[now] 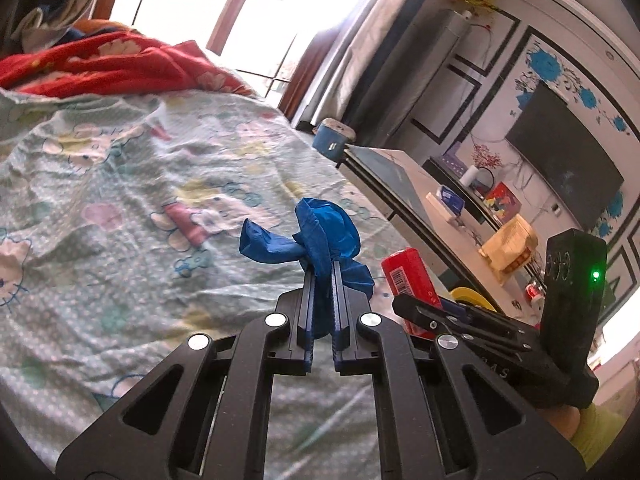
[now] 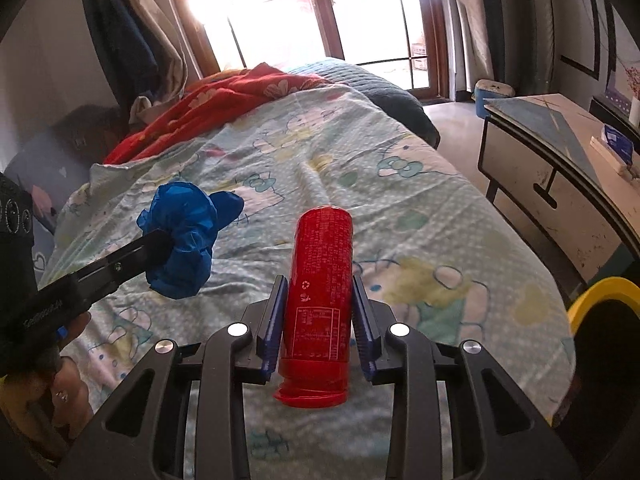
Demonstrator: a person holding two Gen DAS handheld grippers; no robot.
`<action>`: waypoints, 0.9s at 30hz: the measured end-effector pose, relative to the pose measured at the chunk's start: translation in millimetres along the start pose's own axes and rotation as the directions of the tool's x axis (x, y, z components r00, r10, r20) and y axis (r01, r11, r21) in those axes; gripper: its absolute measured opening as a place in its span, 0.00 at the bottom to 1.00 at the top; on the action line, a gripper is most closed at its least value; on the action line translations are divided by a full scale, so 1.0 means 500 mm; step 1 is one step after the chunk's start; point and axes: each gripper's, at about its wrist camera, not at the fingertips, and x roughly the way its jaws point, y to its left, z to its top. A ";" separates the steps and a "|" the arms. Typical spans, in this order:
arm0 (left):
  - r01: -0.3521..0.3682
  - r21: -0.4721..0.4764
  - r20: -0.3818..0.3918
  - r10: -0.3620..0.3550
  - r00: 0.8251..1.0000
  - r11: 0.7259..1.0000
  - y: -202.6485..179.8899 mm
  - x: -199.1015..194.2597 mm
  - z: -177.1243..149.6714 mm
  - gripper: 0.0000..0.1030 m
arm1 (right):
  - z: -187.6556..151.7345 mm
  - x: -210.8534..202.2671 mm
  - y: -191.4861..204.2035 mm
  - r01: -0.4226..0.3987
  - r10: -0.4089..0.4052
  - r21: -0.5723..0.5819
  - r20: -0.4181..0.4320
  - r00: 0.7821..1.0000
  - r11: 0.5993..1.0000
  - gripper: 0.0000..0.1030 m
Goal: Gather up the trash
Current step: 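Lift and carry the blue bag and red can with both tools over the bin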
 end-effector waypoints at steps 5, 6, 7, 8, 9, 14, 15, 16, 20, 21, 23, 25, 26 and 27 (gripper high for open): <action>0.009 0.036 0.011 -0.009 1.000 0.999 -0.033 -0.010 -0.001 0.03 | -0.012 -0.044 -0.018 -0.001 0.000 0.019 0.020 1.000 1.000 0.29; 0.011 0.044 0.013 -0.011 1.000 0.999 -0.042 -0.013 -0.001 0.03 | -0.013 -0.051 -0.021 0.001 -0.002 0.019 0.022 1.000 1.000 0.29; 0.014 0.051 0.015 -0.015 1.000 0.999 -0.050 -0.016 -0.001 0.03 | -0.015 -0.062 -0.025 0.003 -0.004 0.021 0.026 1.000 1.000 0.29; 0.018 0.058 0.016 -0.019 1.000 0.998 -0.057 -0.018 -0.001 0.03 | -0.015 -0.070 -0.030 0.005 -0.005 0.023 0.030 1.000 1.000 0.29; 0.021 0.065 0.019 -0.022 1.000 0.998 -0.062 -0.021 -0.001 0.03 | -0.016 -0.079 -0.032 0.005 -0.006 0.024 0.036 0.999 1.000 0.29; 0.040 0.107 0.034 -0.044 0.998 0.993 -0.104 -0.037 -0.004 0.03 | -0.025 -0.129 -0.052 0.012 -0.014 0.035 0.070 0.997 0.999 0.29; 0.043 0.113 0.037 -0.047 0.998 0.993 -0.111 -0.040 -0.005 0.03 | -0.026 -0.137 -0.057 0.013 -0.016 0.039 0.076 0.997 0.999 0.29; 0.050 0.118 0.039 -0.054 0.998 0.992 -0.119 -0.044 -0.005 0.03 | -0.029 -0.147 -0.063 0.015 -0.019 0.047 0.083 0.996 0.999 0.29; 0.069 0.149 0.045 -0.077 0.996 0.986 -0.149 -0.057 -0.006 0.03 | -0.038 -0.176 -0.081 0.021 -0.028 0.067 0.101 0.994 0.997 0.29; 0.075 0.161 0.047 -0.083 0.995 0.984 -0.160 -0.060 -0.007 0.03 | -0.040 -0.182 -0.085 0.021 -0.029 0.074 0.105 0.994 0.997 0.29; 0.083 0.178 0.047 -0.093 0.995 0.981 -0.178 -0.064 -0.009 0.03 | -0.045 -0.198 -0.099 0.023 -0.033 0.088 0.116 0.993 0.996 0.29; 0.093 0.197 0.043 -0.103 0.994 0.976 -0.196 -0.064 -0.011 0.03 | -0.050 -0.212 -0.110 0.031 -0.043 0.098 0.125 0.991 0.995 0.29; 0.096 0.206 0.040 -0.107 0.993 0.974 -0.203 -0.062 -0.012 0.03 | -0.053 -0.218 -0.114 0.034 -0.047 0.101 0.128 0.991 0.994 0.29; 0.101 0.218 0.036 -0.112 0.993 0.971 -0.214 -0.060 -0.015 0.03 | -0.055 -0.224 -0.119 0.037 -0.051 0.106 0.130 0.990 0.994 0.29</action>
